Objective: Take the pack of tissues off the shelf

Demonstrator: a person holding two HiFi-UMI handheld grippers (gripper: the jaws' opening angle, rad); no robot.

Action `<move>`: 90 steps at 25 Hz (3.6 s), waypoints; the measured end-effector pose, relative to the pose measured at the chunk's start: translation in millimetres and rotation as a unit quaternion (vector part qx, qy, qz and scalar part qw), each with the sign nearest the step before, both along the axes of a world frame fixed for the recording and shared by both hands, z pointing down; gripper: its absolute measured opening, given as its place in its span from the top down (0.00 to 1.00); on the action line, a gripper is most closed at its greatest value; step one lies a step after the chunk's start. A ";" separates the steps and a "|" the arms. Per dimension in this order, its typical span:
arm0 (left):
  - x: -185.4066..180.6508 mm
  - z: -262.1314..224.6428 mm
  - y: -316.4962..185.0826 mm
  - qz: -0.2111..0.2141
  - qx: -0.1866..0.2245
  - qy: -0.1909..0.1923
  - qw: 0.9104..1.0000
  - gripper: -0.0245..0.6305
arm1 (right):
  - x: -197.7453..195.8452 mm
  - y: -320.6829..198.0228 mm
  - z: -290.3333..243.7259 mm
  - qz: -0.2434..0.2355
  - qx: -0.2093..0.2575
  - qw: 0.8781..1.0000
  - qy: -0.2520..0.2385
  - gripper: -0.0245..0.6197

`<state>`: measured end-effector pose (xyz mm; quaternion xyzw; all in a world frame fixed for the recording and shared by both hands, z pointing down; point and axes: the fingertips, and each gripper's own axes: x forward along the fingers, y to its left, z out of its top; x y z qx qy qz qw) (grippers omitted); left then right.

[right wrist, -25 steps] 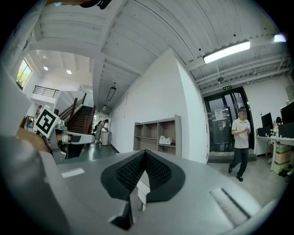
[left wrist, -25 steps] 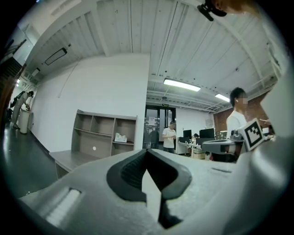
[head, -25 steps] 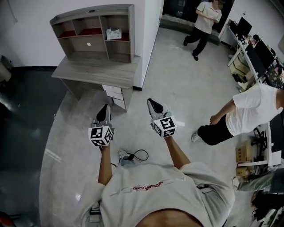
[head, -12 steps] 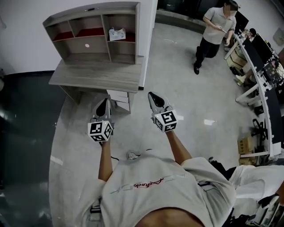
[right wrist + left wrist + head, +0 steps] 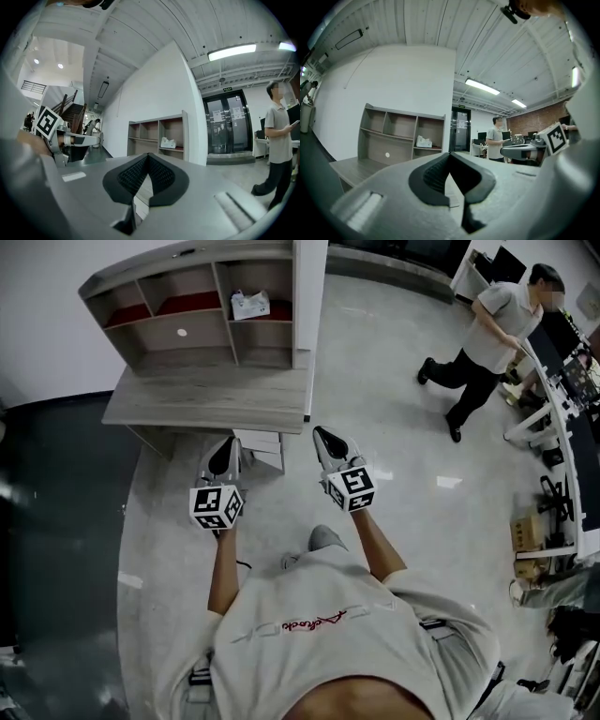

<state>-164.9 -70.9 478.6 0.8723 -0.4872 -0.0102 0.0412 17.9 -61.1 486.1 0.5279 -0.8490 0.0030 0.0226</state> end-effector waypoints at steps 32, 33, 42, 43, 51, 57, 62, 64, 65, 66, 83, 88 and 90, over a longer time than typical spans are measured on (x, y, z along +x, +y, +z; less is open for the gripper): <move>26.1 -2.6 -351.1 -0.057 -0.013 -0.018 0.998 0.96 | -10.9 -376.9 -5.0 -0.092 -0.001 0.995 -0.026 0.95; 28.0 -4.7 -361.6 -0.058 -0.012 -0.021 0.998 0.96 | -11.8 -385.5 -6.8 -0.096 0.001 0.995 -0.026 0.95; 40.8 -10.8 -433.3 -0.061 -0.006 -0.042 0.997 0.96 | -14.9 -437.6 -0.9 -0.120 -0.001 0.992 -0.030 0.95; 41.4 -10.7 -438.7 -0.061 -0.007 -0.044 0.997 0.96 | -15.8 -440.7 0.7 -0.121 -0.004 0.992 -0.030 0.95; 38.8 -4.3 -462.7 -0.054 -0.011 -0.040 0.998 0.96 | -17.2 -450.0 12.7 -0.106 -0.018 0.994 -0.032 0.95; 33.3 10.6 -471.4 -0.037 -0.022 -0.037 0.998 0.96 | -19.8 -444.7 22.7 -0.078 -0.032 0.996 -0.027 0.95; 29.9 27.5 -476.0 -0.027 -0.036 -0.036 0.998 0.96 | -20.8 -438.2 33.8 -0.063 -0.047 0.997 -0.021 0.95; 28.7 35.6 -479.7 -0.025 -0.042 -0.037 0.998 0.96 | -19.5 -436.8 40.7 -0.057 -0.055 0.997 -0.018 0.95; 28.4 39.7 -482.3 -0.024 -0.045 -0.038 0.998 0.96 | -18.4 -436.3 44.2 -0.054 -0.058 0.997 -0.017 0.95; 28.2 43.2 -485.6 -0.024 -0.047 -0.041 0.998 0.96 | -17.2 -436.0 47.4 -0.051 -0.062 0.997 -0.016 0.95; 51.3 48.1 -547.3 -0.013 -0.058 -0.061 0.996 0.67 | 9.2 -439.4 55.9 -0.023 -0.076 0.997 -0.022 0.95; 49.8 53.6 -552.2 -0.031 -0.067 -0.067 0.995 0.82 | 12.3 -438.2 56.5 -0.021 -0.075 0.997 -0.019 0.95; 48.3 54.2 -553.0 -0.037 -0.066 -0.071 0.995 0.88 | 14.0 -437.7 55.6 -0.020 -0.074 0.997 -0.018 0.95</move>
